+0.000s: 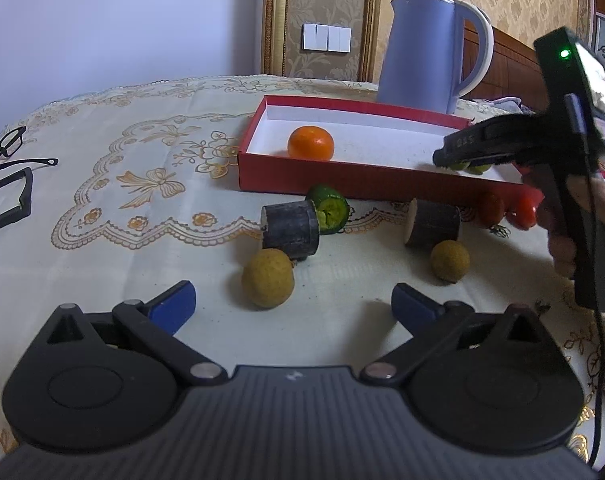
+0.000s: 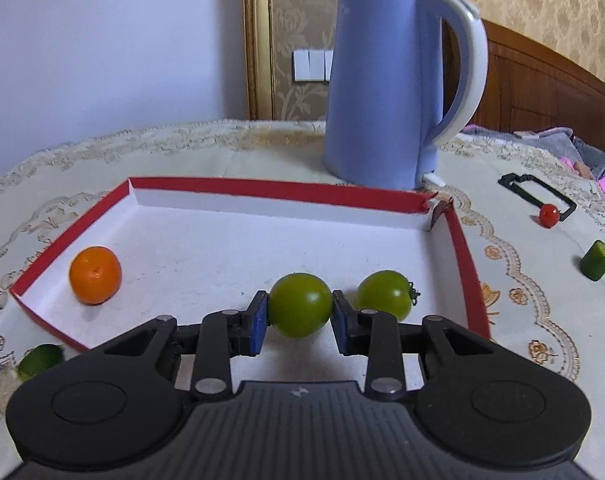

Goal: Organize fruits
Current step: 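Place the green tomato in the tray beside the other and release, then grasp a longan with the left tool, then carry the longan into the tray and open the left tool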

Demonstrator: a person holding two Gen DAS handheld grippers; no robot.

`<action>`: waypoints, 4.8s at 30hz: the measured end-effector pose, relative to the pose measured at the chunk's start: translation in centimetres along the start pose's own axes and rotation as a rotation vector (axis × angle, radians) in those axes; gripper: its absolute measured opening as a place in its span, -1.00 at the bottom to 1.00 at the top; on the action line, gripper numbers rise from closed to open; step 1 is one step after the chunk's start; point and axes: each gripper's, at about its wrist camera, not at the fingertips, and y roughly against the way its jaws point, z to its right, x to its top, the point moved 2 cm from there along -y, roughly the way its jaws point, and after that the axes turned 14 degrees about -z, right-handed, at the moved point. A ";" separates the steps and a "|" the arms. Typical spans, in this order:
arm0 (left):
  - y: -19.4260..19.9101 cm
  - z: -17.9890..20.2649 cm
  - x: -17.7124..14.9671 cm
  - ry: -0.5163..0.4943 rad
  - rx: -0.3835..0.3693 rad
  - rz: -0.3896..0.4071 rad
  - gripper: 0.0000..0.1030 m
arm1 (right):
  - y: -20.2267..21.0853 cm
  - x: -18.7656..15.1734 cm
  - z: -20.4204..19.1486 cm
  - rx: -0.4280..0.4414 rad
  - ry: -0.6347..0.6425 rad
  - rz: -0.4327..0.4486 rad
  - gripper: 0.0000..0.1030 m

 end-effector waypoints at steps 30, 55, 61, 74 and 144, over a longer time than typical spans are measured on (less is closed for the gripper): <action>-0.2 0.1 0.0 -0.011 0.021 -0.002 1.00 | 9.2 -8.9 7.4 -0.230 -0.164 0.104 0.37; 0.4 -0.5 -0.1 0.033 0.075 0.030 0.57 | 5.5 -9.0 10.7 -0.268 -0.323 -0.012 0.64; 0.4 -0.8 0.2 0.040 0.064 0.038 0.30 | 5.5 -9.0 10.7 -0.272 -0.323 -0.014 0.69; 0.6 -0.8 0.2 0.048 0.049 0.046 -0.52 | 5.3 -8.9 10.8 -0.272 -0.325 -0.017 0.73; 1.5 5.3 6.3 -0.122 0.021 0.153 0.66 | 5.3 -8.9 10.8 -0.271 -0.324 -0.018 0.77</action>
